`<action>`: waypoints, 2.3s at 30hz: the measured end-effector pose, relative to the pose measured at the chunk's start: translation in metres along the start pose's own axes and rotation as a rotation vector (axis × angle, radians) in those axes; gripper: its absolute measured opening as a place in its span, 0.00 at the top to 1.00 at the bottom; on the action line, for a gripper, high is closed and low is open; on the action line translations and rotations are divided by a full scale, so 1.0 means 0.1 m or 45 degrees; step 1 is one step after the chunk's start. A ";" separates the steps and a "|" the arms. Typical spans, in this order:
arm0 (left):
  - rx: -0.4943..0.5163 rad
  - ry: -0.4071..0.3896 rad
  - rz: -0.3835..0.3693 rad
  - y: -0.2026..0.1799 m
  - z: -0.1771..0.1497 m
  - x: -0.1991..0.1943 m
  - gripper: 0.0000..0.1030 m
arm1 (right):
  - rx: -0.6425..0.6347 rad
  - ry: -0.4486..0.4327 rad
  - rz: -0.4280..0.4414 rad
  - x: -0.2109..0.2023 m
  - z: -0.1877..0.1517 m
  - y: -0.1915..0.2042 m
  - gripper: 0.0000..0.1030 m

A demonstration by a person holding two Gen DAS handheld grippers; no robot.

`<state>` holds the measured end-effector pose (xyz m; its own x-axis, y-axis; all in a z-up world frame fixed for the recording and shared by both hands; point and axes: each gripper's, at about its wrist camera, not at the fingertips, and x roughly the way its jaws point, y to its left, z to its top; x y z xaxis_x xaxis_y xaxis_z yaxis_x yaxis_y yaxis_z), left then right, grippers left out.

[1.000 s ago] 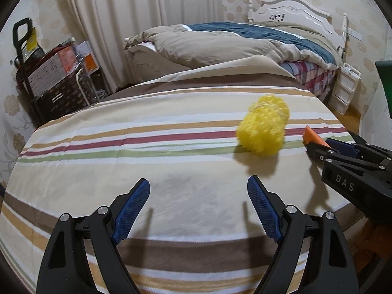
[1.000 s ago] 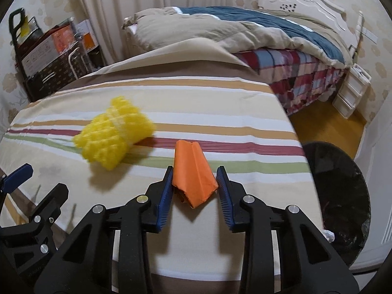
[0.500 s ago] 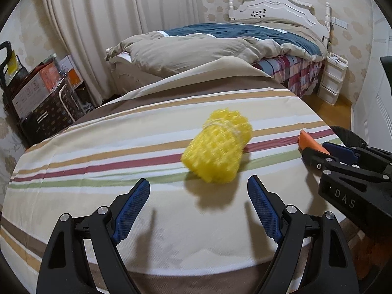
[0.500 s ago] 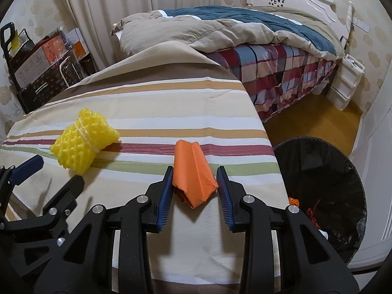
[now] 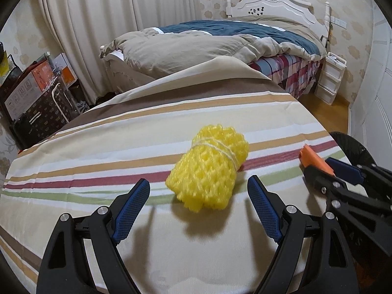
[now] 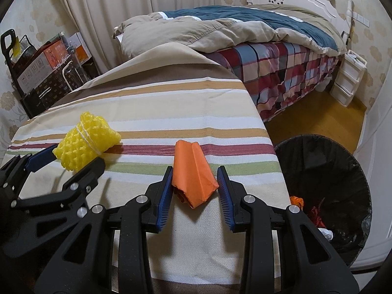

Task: Collect trash
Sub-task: 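Grasp the orange folded piece with the right tool while the left tool grasps the yellow foam mesh, then carry the orange piece and yellow mesh over the bin and open both tools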

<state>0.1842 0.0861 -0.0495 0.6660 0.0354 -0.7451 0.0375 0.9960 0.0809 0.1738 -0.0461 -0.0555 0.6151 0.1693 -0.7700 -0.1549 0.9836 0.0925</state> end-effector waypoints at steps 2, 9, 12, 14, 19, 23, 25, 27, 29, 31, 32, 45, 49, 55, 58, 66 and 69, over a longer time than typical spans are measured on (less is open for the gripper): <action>-0.011 0.006 -0.006 0.02 0.02 0.03 0.21 | 0.000 0.000 0.000 0.00 0.00 0.00 0.66; -0.063 0.044 -0.034 0.10 0.07 0.12 0.21 | -0.002 0.001 -0.002 0.00 0.00 0.00 0.66; -0.070 0.051 -0.057 0.12 0.06 0.12 0.28 | -0.002 0.001 -0.002 0.00 0.00 0.00 0.66; -0.065 0.072 -0.072 0.12 0.05 0.15 0.40 | -0.003 0.001 -0.004 0.00 0.00 0.01 0.66; -0.042 0.077 -0.095 0.09 0.02 0.14 0.54 | -0.007 0.002 -0.008 0.00 0.00 0.01 0.66; -0.026 0.065 -0.085 0.08 -0.03 0.07 0.54 | -0.012 0.002 -0.015 0.00 0.00 0.02 0.66; -0.028 0.064 -0.082 0.09 -0.05 0.05 0.54 | -0.015 0.002 -0.018 0.00 -0.01 0.02 0.66; -0.033 0.066 -0.081 0.11 -0.09 0.02 0.54 | -0.019 0.003 -0.021 -0.01 -0.02 0.03 0.66; -0.038 0.068 -0.078 0.13 -0.10 0.00 0.54 | -0.024 0.003 -0.024 -0.03 -0.05 0.05 0.66; -0.046 0.065 -0.076 0.15 -0.14 -0.04 0.54 | -0.027 0.002 -0.026 -0.06 -0.08 0.06 0.66; -0.048 0.063 -0.076 0.15 -0.15 -0.06 0.54 | -0.027 0.001 -0.026 -0.08 -0.10 0.06 0.66; -0.033 0.035 -0.082 0.09 -0.40 -0.31 0.55 | -0.024 -0.002 -0.011 -0.34 -0.43 0.10 0.67; -0.020 0.024 -0.084 0.04 -0.48 -0.39 0.55 | -0.020 -0.006 -0.007 -0.43 -0.53 0.10 0.67; -0.023 0.013 -0.098 -0.03 -0.58 -0.50 0.55 | -0.008 -0.021 -0.005 -0.57 -0.66 0.07 0.67; -0.019 -0.001 -0.105 -0.08 -0.62 -0.58 0.55 | 0.001 -0.047 -0.007 -0.68 -0.70 0.03 0.67; -0.008 -0.067 -0.141 -0.30 -0.67 -0.80 0.55 | 0.042 -0.110 -0.031 -0.97 -0.80 -0.14 0.67; 0.008 -0.094 -0.160 -0.41 -0.65 -0.87 0.55 | 0.066 -0.131 -0.048 -1.05 -0.83 -0.24 0.67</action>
<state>0.0762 0.0478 -0.0312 0.7087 -0.0960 -0.6990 0.1288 0.9917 -0.0056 0.0489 -0.0922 -0.0290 0.6962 0.1351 -0.7050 -0.0917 0.9908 0.0993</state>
